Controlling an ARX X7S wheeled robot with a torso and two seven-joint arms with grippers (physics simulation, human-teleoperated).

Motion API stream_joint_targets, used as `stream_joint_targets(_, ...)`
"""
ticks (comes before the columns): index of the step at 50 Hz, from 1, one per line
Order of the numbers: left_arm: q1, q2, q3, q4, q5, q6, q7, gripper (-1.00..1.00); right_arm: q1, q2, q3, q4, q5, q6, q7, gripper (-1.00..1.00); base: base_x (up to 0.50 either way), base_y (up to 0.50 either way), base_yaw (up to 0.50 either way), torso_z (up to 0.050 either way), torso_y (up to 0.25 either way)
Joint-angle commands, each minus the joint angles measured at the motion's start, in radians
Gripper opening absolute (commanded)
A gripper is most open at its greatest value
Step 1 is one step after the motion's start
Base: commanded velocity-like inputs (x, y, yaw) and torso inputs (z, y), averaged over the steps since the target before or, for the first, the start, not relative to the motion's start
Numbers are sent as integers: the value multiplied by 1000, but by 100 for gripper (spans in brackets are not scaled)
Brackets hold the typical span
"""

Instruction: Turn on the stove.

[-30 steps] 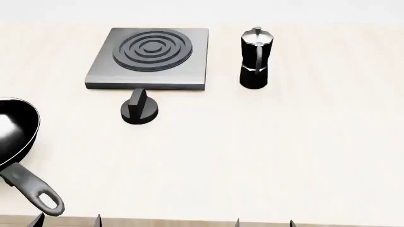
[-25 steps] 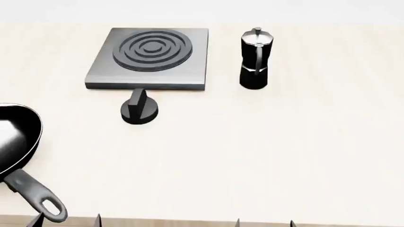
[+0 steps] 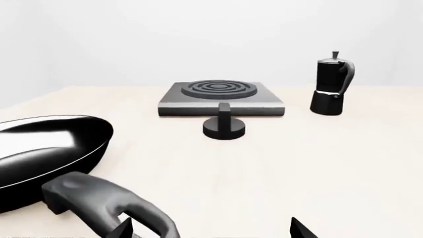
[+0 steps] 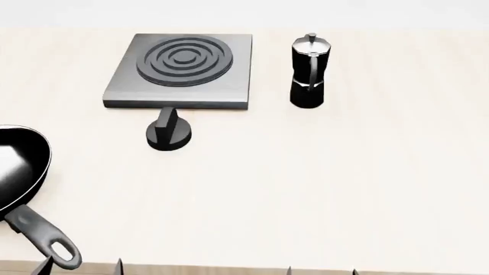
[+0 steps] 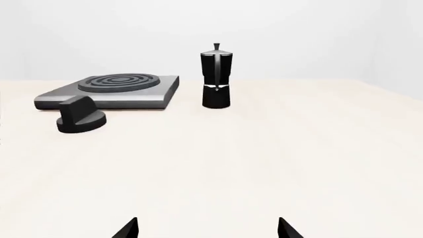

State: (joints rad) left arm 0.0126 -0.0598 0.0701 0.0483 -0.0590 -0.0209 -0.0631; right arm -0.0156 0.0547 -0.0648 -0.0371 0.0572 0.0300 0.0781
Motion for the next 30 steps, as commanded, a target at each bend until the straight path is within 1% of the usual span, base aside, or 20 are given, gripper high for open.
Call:
stream_joint_targets(1,14,-19,15,77,-41,-44,-20,100,-22,12,-30,-63,8,22,34,100,0,0,0,0,0)
stream_joint_targets(2,20,-20,25,60,-27,-6,-21,100,-25,13,-37,-95,7,40,37,100,0,0,0,0,0)
stream_joint_targets(3,25,-23,24,121,-37,-61,-27,100,-23,14,-40,-104,8,43,38,100,0,0,0,0,0)
stream_joint_targets(4,28,-27,26,150,-37,-77,-30,100,-23,16,-43,-117,8,49,40,100,0,0,0,0,0)
stream_joint_targets(5,34,-29,35,121,-16,-26,-34,100,-26,17,-48,-151,9,68,43,100,0,0,0,0,0)
stream_joint_targets(6,35,-32,32,184,-30,-84,-38,100,-26,19,-50,-166,10,74,44,100,0,0,0,0,0)
stream_joint_targets(7,37,-35,31,216,-38,-110,-38,100,-27,21,-51,-180,12,83,46,100,0,0,0,0,0)
stream_joint_targets(10,44,-42,36,289,-46,-148,-44,100,-27,28,-58,-226,9,108,55,100,0,0,0,0,0)
stream_joint_targets(11,49,-42,38,263,-43,-110,-42,100,-27,29,-61,-235,9,112,57,100,0,0,0,0,0)
stream_joint_targets(14,48,-51,40,384,-61,-203,-51,100,-26,36,-66,-305,12,143,62,100,0,0,0,0,0)
stream_joint_targets(17,43,-58,42,425,-67,-232,-59,100,-26,42,-71,-368,15,180,69,100,0,0,0,0,0)
stream_joint_targets(22,34,-69,31,571,-100,-336,-79,100,-20,54,-74,-482,25,244,78,100,0,0,0,0,0)
stream_joint_targets(30,16,-86,9,675,-136,-410,-100,100,-11,70,-70,-619,44,325,96,100,0,0,0,0,0)
